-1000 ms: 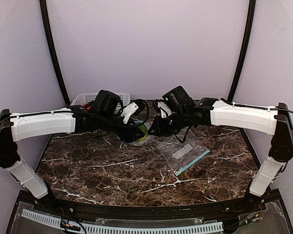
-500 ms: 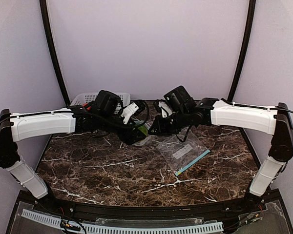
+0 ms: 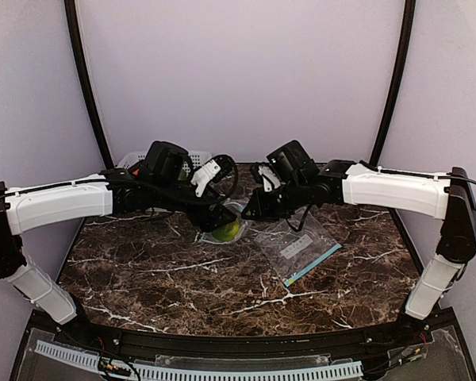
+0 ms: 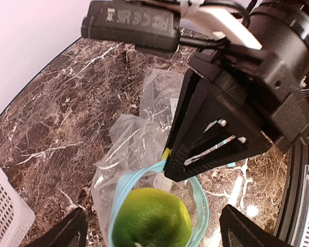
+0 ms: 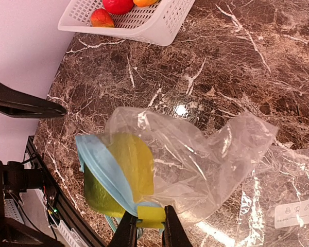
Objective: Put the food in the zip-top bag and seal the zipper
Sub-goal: Place the fake fruit in the zipper food storage bag.
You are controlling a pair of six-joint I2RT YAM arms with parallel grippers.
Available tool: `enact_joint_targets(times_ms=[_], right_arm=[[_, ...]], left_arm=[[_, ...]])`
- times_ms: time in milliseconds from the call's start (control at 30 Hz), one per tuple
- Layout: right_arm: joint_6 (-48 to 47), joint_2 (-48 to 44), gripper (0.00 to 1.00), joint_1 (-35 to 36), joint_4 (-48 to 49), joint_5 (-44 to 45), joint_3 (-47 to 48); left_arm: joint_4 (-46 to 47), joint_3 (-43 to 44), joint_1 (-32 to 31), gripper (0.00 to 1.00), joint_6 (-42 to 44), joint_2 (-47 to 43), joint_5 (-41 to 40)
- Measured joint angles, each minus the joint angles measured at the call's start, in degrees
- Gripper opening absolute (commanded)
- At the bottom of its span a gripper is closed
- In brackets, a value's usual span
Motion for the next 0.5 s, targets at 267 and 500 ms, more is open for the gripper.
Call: enact_joint_targets(times_ms=[267, 500], right_arm=[[0.0, 0.0, 0.0, 0.0, 0.2, -0.3, -0.1], [0.0, 0.0, 0.0, -0.3, 0.2, -0.6, -0.1]], left_arm=[[0.0, 0.0, 0.0, 0.95, -0.3, -4.3, 0.4], [0.6, -3.4, 0.5, 0.99, -6.9, -4.7, 1.9]])
